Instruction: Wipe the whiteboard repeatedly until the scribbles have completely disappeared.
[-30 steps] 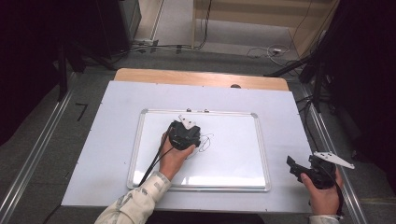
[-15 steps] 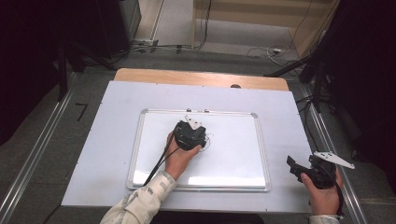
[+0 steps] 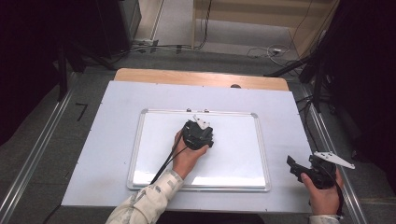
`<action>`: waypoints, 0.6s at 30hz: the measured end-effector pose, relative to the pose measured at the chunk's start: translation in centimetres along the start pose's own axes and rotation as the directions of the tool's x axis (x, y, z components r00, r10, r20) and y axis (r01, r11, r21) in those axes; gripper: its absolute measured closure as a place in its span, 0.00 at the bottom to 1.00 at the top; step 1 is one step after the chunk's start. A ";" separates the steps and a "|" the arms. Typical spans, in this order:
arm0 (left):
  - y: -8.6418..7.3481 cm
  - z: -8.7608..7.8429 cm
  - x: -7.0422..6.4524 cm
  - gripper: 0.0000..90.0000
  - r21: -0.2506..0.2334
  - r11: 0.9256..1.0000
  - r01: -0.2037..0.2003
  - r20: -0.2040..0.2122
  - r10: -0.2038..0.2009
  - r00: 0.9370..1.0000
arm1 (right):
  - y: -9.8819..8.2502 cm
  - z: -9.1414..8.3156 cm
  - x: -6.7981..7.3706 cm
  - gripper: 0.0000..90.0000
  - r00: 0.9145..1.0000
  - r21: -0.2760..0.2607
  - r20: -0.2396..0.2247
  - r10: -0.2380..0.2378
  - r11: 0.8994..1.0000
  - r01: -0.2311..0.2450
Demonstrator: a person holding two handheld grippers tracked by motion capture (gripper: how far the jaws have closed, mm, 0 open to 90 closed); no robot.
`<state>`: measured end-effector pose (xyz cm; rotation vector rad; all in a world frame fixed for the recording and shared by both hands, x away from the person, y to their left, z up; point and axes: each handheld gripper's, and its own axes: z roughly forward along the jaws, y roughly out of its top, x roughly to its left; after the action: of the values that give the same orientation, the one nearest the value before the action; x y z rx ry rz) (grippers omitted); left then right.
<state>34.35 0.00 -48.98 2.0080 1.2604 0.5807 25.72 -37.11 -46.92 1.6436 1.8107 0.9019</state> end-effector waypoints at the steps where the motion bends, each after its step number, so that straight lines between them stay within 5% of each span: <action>1: 0.1 0.1 -0.1 0.45 -0.002 1.000 0.000 0.002 0.000 1.000 | 0.0 0.0 0.0 0.15 1.000 -0.001 0.001 -0.001 1.000 0.001; 18: 1.1 1.2 -1.8 0.45 0.002 1.000 -0.012 0.013 0.012 1.000 | 0.0 0.0 0.0 0.15 1.000 -0.005 -0.004 0.001 1.000 -0.001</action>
<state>35.05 -2.35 -48.93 2.0191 1.2430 0.5718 25.72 -37.14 -46.87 1.6409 1.8088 0.9105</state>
